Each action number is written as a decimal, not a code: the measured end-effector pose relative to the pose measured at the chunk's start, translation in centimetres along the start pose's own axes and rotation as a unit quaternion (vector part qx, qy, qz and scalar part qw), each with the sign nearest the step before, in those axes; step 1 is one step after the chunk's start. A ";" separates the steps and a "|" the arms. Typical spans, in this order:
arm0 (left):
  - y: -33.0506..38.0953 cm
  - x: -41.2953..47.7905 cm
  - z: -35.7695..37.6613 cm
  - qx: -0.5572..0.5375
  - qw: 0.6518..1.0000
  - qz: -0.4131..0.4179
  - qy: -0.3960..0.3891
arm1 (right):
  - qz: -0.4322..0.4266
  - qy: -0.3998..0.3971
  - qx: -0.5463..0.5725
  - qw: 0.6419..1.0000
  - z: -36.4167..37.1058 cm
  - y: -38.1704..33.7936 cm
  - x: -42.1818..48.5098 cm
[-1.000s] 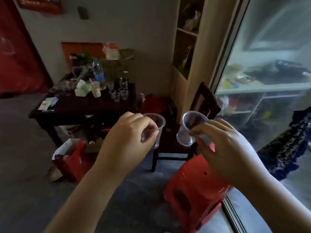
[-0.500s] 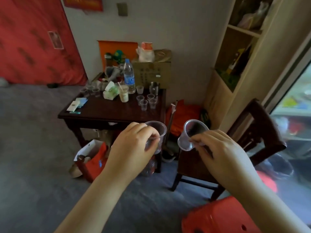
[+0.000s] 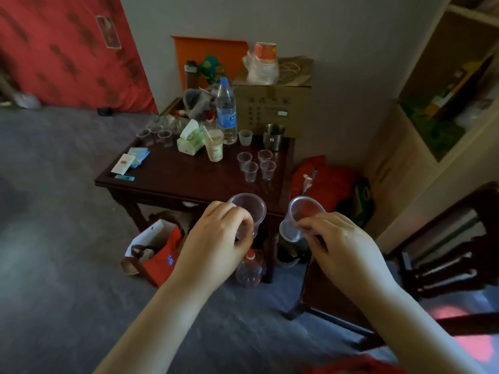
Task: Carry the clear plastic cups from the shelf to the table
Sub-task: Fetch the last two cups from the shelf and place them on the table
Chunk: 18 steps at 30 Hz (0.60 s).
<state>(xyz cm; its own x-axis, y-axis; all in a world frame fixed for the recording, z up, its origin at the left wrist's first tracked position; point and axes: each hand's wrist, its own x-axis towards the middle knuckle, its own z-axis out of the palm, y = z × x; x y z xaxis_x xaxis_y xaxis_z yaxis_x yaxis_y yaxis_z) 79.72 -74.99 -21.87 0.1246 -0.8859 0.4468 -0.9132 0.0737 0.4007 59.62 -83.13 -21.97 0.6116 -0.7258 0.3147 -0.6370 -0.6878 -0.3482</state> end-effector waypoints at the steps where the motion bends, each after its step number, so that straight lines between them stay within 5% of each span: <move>1: -0.9 0.8 0.4 0.000 1.000 -0.003 -0.001 | -0.001 -0.005 0.000 1.000 0.7 0.3 1.2; 18: -21.3 17.0 12.6 -0.022 0.988 0.071 -0.135 | 0.103 -0.032 0.000 0.994 15.9 6.0 20.9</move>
<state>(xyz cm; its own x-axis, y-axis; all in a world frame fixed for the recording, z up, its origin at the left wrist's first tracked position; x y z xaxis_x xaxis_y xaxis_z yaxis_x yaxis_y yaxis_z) 96.37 -97.35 -32.89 -0.1173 -0.9549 0.2729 -0.8954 0.2205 0.3867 76.07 -102.19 -31.52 0.4967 -0.8492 0.1794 -0.7521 -0.5243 -0.3992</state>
